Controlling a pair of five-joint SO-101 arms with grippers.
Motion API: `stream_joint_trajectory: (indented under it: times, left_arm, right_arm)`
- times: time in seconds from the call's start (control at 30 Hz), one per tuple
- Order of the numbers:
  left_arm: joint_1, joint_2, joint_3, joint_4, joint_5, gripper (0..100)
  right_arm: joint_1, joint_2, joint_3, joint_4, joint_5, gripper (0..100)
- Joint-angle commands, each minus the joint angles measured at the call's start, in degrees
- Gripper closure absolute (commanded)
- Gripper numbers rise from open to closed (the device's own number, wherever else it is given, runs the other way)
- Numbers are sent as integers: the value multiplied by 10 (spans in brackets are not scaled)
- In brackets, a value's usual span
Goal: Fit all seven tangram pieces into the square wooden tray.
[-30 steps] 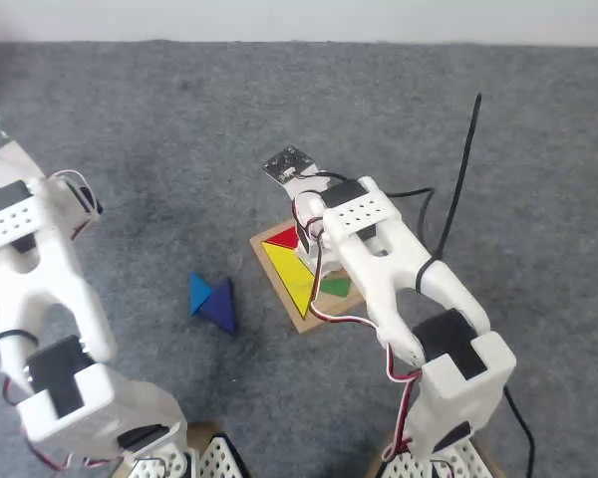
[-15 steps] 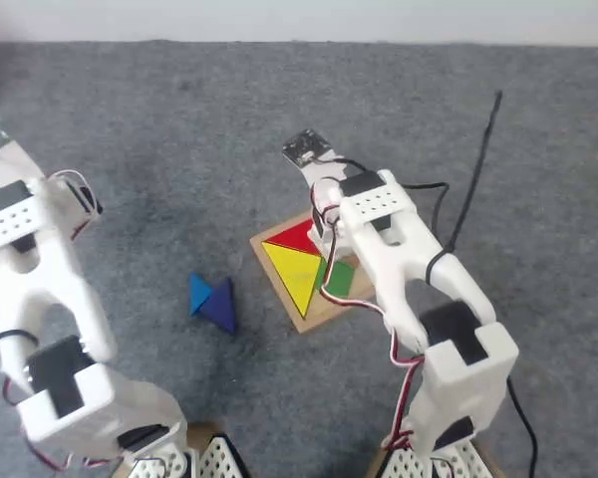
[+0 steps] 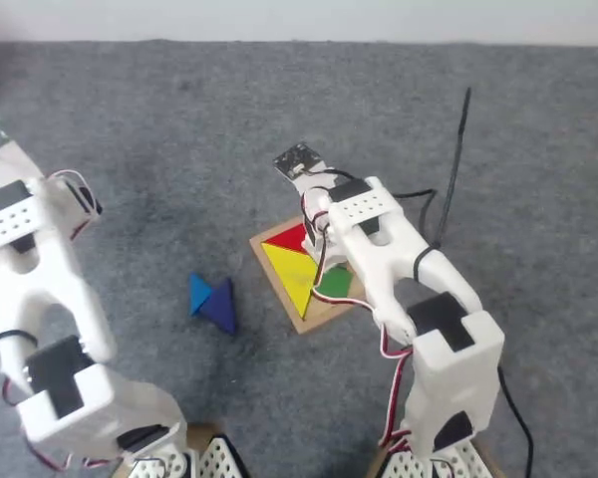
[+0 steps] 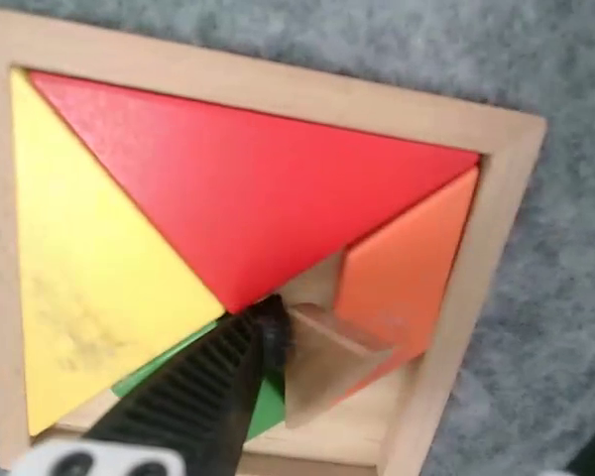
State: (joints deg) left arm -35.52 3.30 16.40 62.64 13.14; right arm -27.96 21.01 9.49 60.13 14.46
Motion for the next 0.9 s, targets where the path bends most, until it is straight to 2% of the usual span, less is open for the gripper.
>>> stream_joint_trajectory:
  times: [0.0,0.33,0.7,0.87]
  left_arm:
    - [3,-11,-3,1,-3,805]
    - [4,-10,-3,0,-3,805]
    - [4,-9,-3,1,-3,805]
    - [4,-8,-3,0,-3,805]
  right_arm:
    - [0,-47,-29,12,0,493]
    - [-2,-211,-30,68,3,493]
    - [47,-126,63,2,20,493]
    - [24,-142,104,2,20,493]
